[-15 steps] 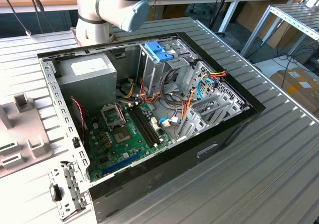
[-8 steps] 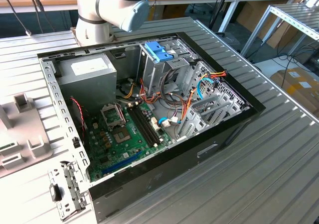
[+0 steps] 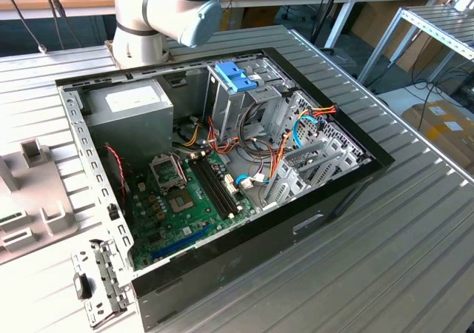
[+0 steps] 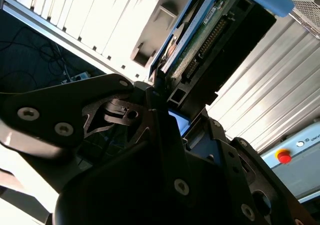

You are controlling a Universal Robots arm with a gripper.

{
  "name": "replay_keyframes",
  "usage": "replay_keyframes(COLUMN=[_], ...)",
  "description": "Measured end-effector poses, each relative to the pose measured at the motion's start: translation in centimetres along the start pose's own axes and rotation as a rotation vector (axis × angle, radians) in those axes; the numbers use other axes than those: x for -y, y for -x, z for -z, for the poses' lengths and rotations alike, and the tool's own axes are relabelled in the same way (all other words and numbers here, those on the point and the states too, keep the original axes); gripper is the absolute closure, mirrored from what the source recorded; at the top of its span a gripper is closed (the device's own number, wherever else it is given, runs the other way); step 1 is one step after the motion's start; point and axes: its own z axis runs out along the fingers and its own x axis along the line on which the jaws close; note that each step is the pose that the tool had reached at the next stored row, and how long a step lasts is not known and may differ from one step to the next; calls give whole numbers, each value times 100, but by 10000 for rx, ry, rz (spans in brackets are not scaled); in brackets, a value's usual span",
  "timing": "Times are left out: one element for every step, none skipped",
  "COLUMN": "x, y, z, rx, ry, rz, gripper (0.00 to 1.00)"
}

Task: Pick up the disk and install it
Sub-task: 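Pick up the disk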

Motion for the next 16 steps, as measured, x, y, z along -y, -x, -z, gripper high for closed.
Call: replay_keyframes(x=[3,6,10,13,17,20,24,28,31,35,39,70,88,105,131,152], y=[-1,-1,-2,-2,-3,-3,-4,-5,-5,-6,-6,-11,-14,-17,-21,-25], z=[0,0,0,-1,-1,-1,-1,-1,-1,-2,-2,-3,-3,-4,-5,-5], rx=[0,0,0,0,-1,0,0,-1,-1,0,-1,0,0,0,-1,-1], ry=[1,1,0,-1,0,0,0,0,0,-1,0,0,0,-1,0,0], rz=[0,0,-1,0,0,0,0,0,0,0,0,0,0,0,0,0], gripper=[63,63,63,63,63,63,63,63,63,63,63,63,63,63,63,63])
